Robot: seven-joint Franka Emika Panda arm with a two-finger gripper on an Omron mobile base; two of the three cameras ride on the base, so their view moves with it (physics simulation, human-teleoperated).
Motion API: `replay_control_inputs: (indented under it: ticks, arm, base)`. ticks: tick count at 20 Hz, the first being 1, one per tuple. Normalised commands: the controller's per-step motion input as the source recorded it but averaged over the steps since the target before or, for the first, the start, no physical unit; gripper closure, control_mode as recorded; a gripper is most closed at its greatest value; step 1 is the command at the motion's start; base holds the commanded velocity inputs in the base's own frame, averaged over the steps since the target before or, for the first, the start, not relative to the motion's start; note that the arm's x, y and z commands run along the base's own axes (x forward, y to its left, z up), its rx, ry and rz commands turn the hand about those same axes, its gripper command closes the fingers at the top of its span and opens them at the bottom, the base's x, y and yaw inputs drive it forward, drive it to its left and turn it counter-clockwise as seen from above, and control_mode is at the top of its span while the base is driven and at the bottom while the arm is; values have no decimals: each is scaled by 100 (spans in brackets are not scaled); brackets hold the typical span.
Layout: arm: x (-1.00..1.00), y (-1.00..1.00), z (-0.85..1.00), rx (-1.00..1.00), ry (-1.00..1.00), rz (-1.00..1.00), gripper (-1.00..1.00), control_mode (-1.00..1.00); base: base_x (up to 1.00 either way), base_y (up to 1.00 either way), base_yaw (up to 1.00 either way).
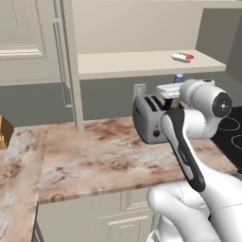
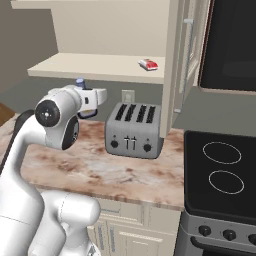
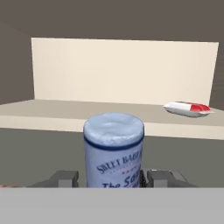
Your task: The dining table condiment station is running low on condiment bottle. Refill the condiment station by opening the cabinet and taking the condiment bottle from the cabinet and placing it on the dining table.
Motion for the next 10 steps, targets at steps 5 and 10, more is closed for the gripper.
replay_control_inputs:
  ticks: [5, 10]
  arm:
    - [0, 0, 0, 0, 0, 0, 100, -100]
    - [0, 0, 0, 0, 0, 0, 100, -100]
  base:
    - [0, 0, 0]
    - [0, 0, 0]
